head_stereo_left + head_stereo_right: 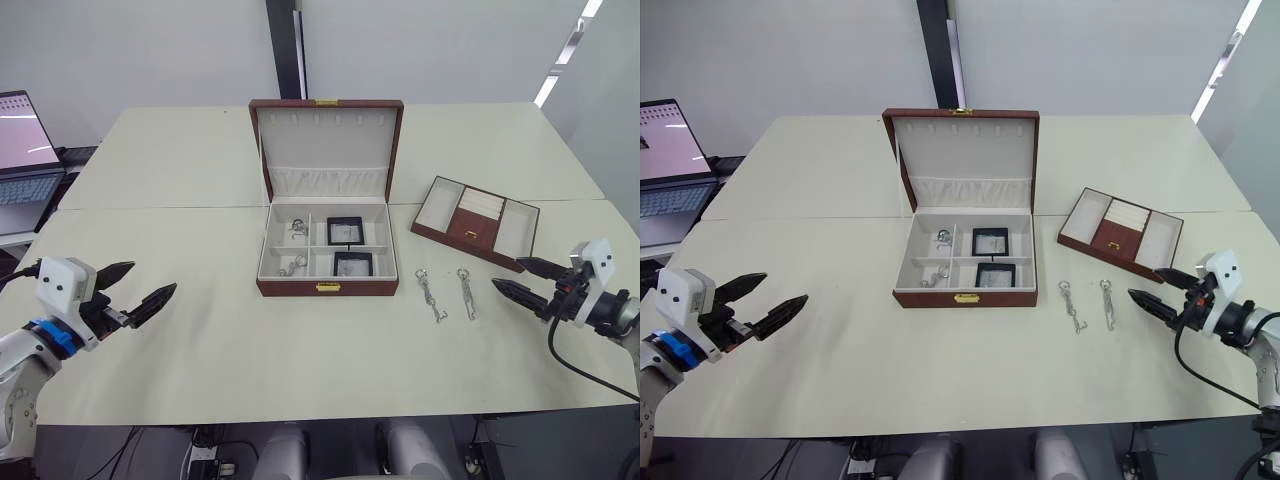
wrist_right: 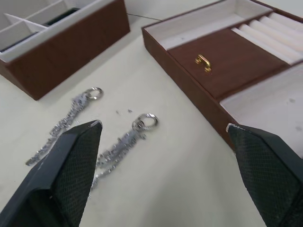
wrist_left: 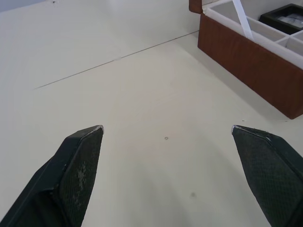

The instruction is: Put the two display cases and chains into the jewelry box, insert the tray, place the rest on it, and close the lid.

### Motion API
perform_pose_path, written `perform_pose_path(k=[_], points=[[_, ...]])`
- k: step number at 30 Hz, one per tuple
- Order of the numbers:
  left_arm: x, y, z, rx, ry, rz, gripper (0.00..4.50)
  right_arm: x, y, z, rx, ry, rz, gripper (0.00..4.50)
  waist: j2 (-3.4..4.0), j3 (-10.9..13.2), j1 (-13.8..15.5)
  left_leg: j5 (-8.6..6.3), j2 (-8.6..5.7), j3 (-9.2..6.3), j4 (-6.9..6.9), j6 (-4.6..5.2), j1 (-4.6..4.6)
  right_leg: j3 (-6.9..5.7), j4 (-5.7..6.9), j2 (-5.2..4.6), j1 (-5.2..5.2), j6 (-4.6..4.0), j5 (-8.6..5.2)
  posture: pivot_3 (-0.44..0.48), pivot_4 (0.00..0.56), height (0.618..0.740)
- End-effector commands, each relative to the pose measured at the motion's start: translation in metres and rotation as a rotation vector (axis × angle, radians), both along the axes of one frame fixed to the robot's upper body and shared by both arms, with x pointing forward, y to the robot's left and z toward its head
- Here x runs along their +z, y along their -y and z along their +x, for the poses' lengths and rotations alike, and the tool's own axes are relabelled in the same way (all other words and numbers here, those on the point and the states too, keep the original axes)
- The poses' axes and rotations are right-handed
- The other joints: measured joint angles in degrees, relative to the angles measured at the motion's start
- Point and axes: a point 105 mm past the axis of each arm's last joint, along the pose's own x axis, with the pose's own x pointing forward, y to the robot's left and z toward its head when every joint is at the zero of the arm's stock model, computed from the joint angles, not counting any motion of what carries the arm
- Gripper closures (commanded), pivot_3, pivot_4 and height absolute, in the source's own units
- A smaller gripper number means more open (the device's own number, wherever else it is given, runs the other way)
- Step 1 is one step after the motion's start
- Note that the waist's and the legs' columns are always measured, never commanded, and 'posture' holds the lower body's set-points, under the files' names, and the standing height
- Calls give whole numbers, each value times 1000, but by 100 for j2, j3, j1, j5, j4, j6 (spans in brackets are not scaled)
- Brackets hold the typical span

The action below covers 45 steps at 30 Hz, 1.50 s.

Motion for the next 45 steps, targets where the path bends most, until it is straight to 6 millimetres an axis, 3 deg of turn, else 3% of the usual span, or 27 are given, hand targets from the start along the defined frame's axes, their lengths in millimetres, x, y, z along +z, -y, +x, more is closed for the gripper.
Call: perform_pose_path(k=[1,14,33,40,45], points=[[14,-13,0,25,49,32,0,11,14,-2,-49,56,-31,20,0,0,-2,0,0,0,0,0,0,0,0,0,0,0,0,0,150,740],[-9,-22,-4,98,45,7,0,0,28,-1,-135,43,-33,20,0,0,5,0,0,-2,0,0,1,1,0,-1,1,0,0,0,150,740],[-9,-20,-3,99,59,8,0,4,26,2,-136,57,-36,20,0,0,6,0,0,-2,0,0,1,0,0,-1,3,0,0,0,150,740],[7,29,13,-81,91,-5,0,24,15,11,-81,111,-22,20,0,0,9,0,-2,-2,3,0,2,0,1,-2,5,1,1,0,150,740],[22,101,24,-330,124,-27,0,38,0,18,63,71,-86,20,1,0,11,0,-3,-2,3,0,1,1,0,-3,6,1,1,0,150,740]])
